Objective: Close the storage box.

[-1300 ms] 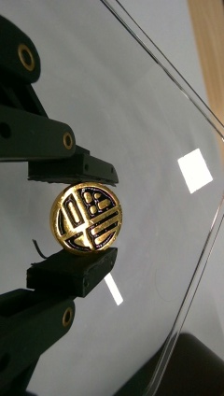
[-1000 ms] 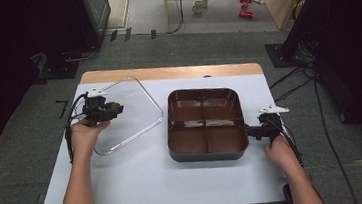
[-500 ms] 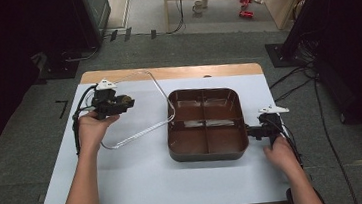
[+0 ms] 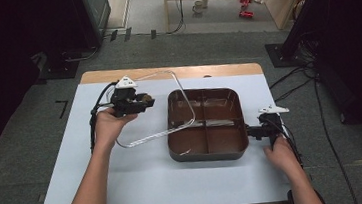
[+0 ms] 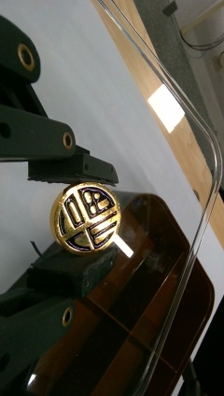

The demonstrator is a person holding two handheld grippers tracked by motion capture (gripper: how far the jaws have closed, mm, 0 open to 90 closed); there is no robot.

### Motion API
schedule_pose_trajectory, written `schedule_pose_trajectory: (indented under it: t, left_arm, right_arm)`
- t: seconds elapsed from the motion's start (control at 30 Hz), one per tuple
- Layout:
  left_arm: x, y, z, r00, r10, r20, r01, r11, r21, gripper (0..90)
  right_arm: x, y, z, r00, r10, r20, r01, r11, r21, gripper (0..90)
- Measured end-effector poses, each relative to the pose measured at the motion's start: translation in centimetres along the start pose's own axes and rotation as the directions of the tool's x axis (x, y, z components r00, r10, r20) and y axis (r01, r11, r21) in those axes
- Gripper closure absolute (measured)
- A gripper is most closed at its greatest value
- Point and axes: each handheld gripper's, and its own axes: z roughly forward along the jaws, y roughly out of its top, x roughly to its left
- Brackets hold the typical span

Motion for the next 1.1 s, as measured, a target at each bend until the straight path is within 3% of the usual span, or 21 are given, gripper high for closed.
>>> schedule_pose_trajectory:
  t: [0.43,1.1]
  left_arm:
    - [-4.1,2.2,3.7,0.9921,0.08,0.097,-0.082,0.9965,0.015,59.0]
    - [-7.4,3.0,7.4,0.9784,0.146,0.146,-0.155,0.9867,0.05,59.0]
  right_arm:
    - [0.0,0.0,0.0,1.0,0.004,0.0,-0.004,1.0,0.001,10.7]
    - [0.0,0.0,0.0,1.0,0.002,0.0,-0.002,1.0,0.001,10.6]
